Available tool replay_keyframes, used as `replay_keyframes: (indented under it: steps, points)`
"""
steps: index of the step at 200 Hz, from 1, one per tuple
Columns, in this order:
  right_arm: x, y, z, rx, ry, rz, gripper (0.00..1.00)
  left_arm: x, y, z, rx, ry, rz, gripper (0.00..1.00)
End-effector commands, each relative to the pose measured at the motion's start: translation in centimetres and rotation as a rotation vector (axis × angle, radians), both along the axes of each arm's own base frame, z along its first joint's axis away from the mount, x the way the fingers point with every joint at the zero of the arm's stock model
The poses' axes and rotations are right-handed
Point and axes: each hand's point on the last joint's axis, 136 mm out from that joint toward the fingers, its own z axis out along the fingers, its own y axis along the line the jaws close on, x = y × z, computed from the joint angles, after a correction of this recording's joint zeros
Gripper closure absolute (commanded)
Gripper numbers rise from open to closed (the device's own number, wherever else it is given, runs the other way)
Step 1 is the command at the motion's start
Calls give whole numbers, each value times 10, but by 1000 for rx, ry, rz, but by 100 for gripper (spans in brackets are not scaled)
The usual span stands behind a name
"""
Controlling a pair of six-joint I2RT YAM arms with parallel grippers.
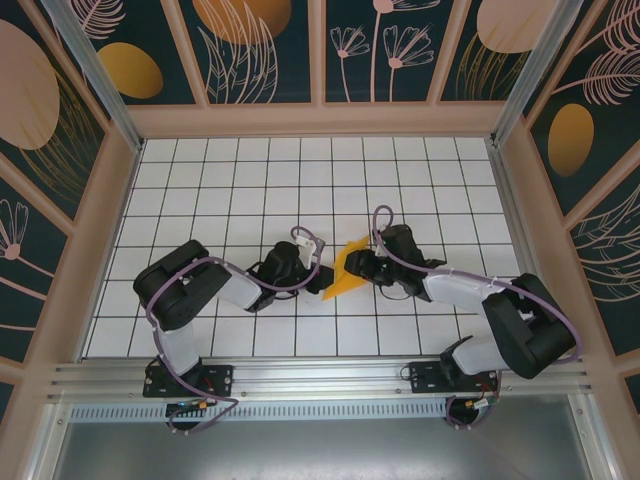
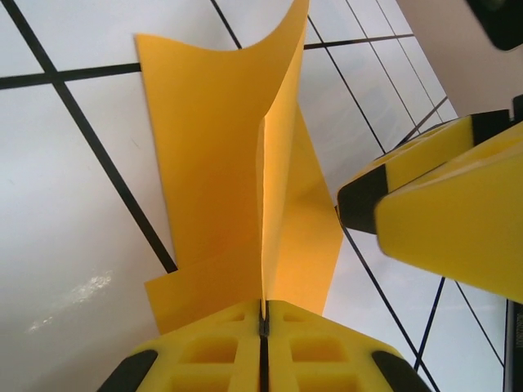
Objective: Fold a paper plane with a square sheet of paper (pick it up from the middle)
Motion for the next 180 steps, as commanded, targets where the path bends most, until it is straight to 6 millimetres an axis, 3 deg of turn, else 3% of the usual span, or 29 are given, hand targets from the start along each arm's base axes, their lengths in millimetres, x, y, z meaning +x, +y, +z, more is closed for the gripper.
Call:
replay_keyframes:
  steps: [1, 39, 148, 180]
  points:
    - [8, -3, -1, -37, -6, -20, 50, 0, -4, -3, -15, 59, 20, 90]
    - [14, -2, -9, -66, 11, -29, 46, 1, -5, -4, -20, 78, 28, 89]
    - [23, 0, -29, -121, 48, -21, 47, 2, -4, -10, -3, 96, 44, 86]
    - [22, -4, -40, -157, 74, -35, 49, 4, -1, -5, -2, 86, 62, 81]
